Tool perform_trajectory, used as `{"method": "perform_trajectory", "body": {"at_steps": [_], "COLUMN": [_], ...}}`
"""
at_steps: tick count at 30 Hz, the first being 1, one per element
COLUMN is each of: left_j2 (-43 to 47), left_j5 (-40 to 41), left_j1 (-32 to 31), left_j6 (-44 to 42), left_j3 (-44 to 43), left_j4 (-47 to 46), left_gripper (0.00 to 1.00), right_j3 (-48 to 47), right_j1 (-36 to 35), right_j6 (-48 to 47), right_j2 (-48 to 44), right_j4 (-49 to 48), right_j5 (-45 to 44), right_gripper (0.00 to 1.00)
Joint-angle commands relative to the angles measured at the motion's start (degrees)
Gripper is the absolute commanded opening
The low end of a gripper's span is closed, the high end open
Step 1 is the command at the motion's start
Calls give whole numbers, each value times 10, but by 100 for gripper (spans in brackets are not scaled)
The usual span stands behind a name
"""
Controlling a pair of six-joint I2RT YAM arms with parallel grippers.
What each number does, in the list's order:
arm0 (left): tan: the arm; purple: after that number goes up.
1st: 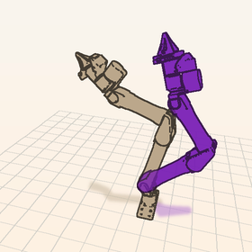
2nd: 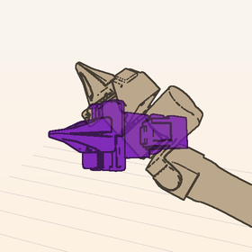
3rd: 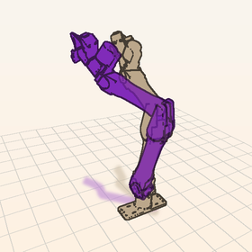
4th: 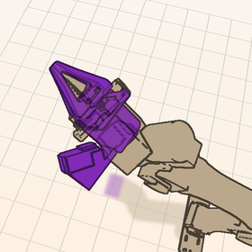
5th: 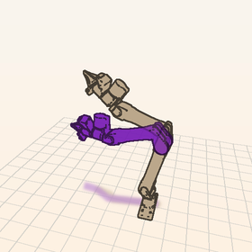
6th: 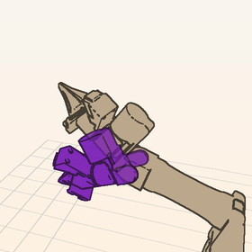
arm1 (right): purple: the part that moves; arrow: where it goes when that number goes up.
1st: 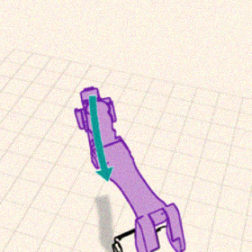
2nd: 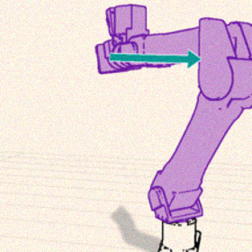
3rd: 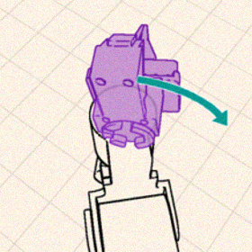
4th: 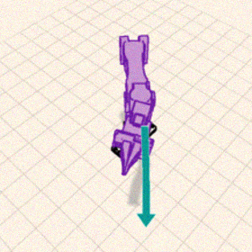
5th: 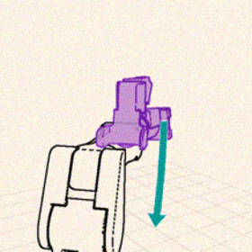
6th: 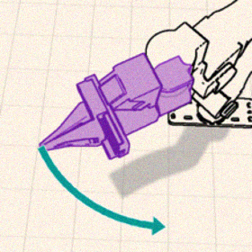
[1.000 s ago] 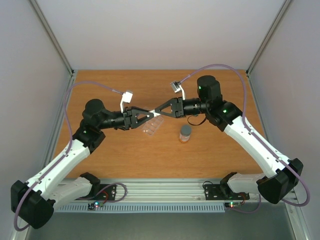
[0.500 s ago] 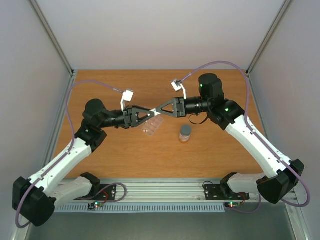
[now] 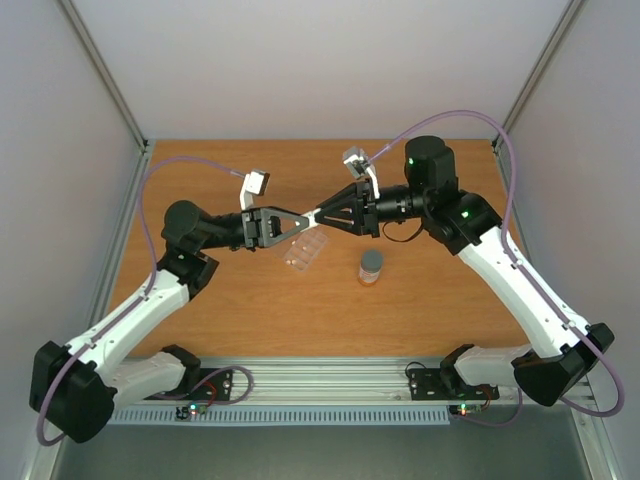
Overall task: Sort the pills into containers
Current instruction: Unscrew the lid of the pill bottle.
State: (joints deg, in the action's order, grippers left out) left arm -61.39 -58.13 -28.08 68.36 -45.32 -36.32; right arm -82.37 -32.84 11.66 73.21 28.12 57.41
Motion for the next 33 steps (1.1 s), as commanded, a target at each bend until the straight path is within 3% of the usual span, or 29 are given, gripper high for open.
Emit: {"method": "perform_trajectory", "body": {"at_steps": [1,4,8,12,14,19,24,33], "left_j2": [-9,-13,-16,-7,1,14,23,49], "left_j5": [-10,-14,-15,-4,7,27,42,94], "left_j1": [5,5,5,5,6,5,5,-2], "left_j6": [61,67,55,-31,-82,-148,-191,-311], "left_j3": [-27,-32,-40,-66,-77,-78,-78,-97], "left_j4": [-88,-87,-59,60,112,151,185,278], "left_gripper": [0,0,0,0,0,0,0,0], "right_j3": [-40,-47,-43,-39,-39,-31,-19,-6], "right_j1": [-3,-3,-3,-3,-2,16,37,42], "right_j6": [-89,-104,-102,-61,-30,58,140,216], "right_j2": [-3,-2,-3,-5,-7,-13,-19,6], "right_j4": [58,71,68,36,13,-42,-69,-16], "right_j5": [21,9,7,10,13,24,20,-12], "right_gripper": [1,2,15,30,33,43,44,44]}}
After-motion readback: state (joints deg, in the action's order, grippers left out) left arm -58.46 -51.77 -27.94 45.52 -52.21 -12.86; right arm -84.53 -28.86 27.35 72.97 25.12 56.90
